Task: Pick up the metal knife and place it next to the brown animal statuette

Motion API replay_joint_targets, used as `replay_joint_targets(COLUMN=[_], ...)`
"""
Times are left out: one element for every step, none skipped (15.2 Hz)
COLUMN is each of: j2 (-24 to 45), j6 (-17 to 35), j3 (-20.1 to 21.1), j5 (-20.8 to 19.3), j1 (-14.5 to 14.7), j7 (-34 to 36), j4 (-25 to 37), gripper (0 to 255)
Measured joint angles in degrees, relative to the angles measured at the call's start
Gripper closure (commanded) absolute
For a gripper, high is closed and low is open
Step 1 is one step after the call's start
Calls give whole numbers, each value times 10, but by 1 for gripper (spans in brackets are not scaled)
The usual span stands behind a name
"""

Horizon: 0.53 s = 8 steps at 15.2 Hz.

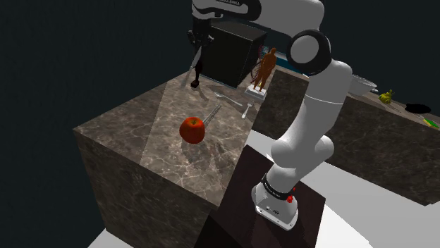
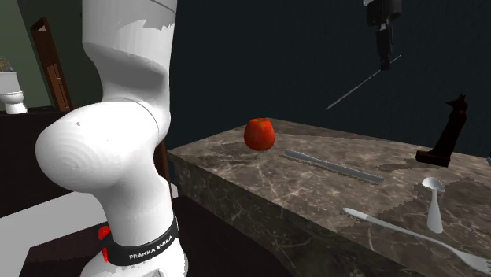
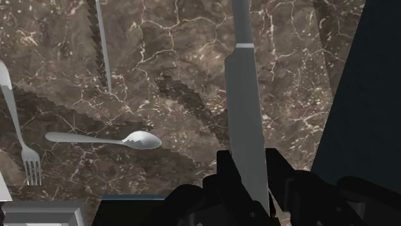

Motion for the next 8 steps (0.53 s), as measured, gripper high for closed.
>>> replay_joint_targets(j2=[3,2,-1,0,-5,-5,-7,-4], j6=[6,13,21,26,37,44,52,59], j3=[-1,-1,-1,-1,-1,-1,-2,-2], j5=[-1,-1,0,-1,1,1,1,-1], j1=[0,-2,-3,-3,-5,-6,-8,-7], j7=[1,2,4,5,8,9,10,13], j4=[-3,-11,-22,-27,-42,-50,-59,-63], gripper=[255,255,255,255,255,255,255,255])
